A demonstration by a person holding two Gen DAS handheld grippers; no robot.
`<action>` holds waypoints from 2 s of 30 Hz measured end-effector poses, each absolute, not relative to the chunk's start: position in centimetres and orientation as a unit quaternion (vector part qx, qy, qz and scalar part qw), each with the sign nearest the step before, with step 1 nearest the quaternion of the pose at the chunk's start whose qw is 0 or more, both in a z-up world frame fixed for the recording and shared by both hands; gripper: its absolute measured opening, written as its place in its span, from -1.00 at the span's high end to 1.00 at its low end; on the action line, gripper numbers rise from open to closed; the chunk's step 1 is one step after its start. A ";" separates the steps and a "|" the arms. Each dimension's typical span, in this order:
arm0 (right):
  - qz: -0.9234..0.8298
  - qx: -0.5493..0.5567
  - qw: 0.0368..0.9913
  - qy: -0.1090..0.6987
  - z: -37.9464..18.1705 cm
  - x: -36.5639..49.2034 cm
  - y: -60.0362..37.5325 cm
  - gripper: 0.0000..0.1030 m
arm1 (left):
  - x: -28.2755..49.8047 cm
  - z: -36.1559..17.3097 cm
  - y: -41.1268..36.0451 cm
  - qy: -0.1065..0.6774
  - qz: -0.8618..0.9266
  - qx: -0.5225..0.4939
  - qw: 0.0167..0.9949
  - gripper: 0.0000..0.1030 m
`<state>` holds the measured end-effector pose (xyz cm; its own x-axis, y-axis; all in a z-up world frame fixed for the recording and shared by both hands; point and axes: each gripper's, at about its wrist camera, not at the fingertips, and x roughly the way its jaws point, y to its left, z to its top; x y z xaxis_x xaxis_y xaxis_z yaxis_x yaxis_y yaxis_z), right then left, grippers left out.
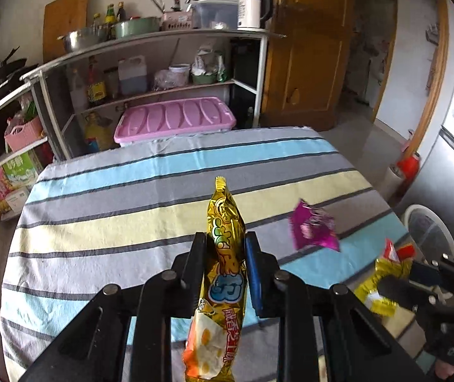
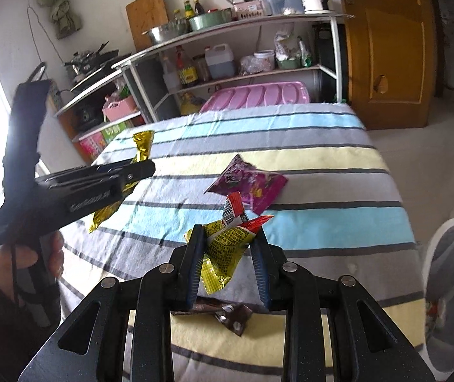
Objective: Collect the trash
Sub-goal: 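Carry the gold bag and yellow-red wrapper over the bin and open both tools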
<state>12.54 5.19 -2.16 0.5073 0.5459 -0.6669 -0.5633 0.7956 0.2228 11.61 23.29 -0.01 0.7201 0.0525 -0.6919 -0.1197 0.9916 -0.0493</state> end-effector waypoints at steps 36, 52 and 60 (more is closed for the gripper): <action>0.122 0.050 0.923 0.361 -0.4 12.3 -17.7 0.41 | 13.6 2.5 -0.4 0.358 -0.176 0.013 0.917 0.50; 0.047 0.049 0.892 0.446 -6.9 15.9 -25.0 0.39 | 16.4 -1.8 -10.8 0.421 -0.249 0.033 0.872 0.50; 0.038 0.051 0.886 0.459 -7.9 16.5 -25.8 0.26 | 16.7 -3.0 -10.6 0.435 -0.232 0.029 0.869 0.12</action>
